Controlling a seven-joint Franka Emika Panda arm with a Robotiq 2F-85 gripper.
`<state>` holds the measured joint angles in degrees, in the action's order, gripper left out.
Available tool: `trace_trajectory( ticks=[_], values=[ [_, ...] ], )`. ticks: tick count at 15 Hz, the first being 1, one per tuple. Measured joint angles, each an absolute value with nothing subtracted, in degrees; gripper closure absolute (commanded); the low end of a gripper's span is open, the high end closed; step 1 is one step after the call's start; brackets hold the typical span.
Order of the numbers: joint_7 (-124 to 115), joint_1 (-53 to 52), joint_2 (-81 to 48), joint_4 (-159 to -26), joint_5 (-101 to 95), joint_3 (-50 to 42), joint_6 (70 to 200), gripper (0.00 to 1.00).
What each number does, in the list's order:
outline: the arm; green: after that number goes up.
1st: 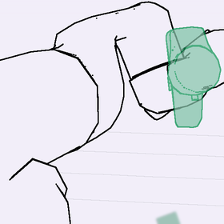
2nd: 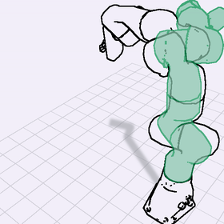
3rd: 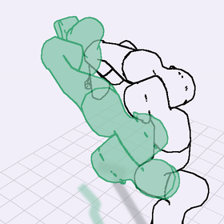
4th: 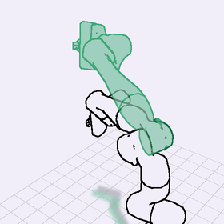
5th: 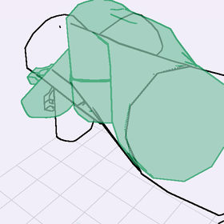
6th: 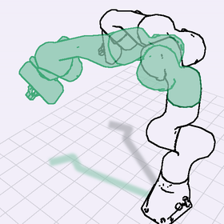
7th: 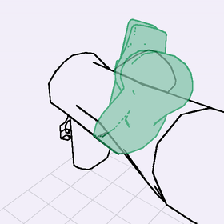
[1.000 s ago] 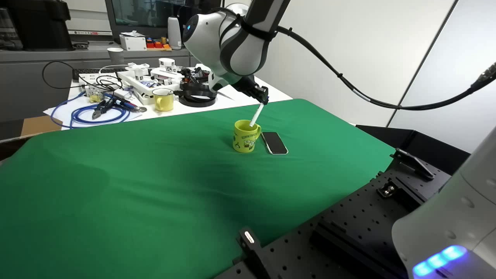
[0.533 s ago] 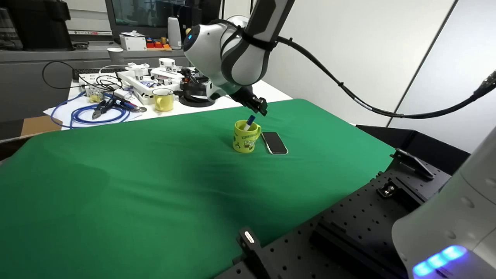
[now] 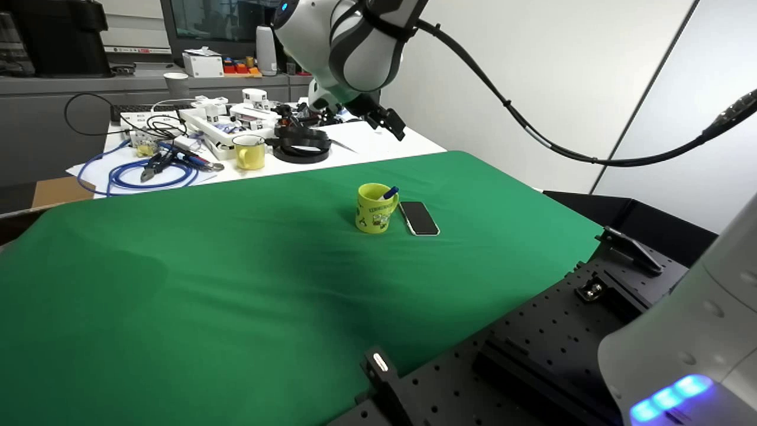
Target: Put the blue marker inside the yellow mug
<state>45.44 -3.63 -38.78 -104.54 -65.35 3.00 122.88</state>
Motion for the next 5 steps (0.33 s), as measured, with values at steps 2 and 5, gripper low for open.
trace_trajectory(
  ticks=[2,5],
  values=[
    [46.71,-3.27,-37.22,-104.34,-63.91,3.16,121.42,0.00],
    [47.04,-3.19,-36.84,-104.36,-63.44,3.24,120.92,0.00]
  ],
)
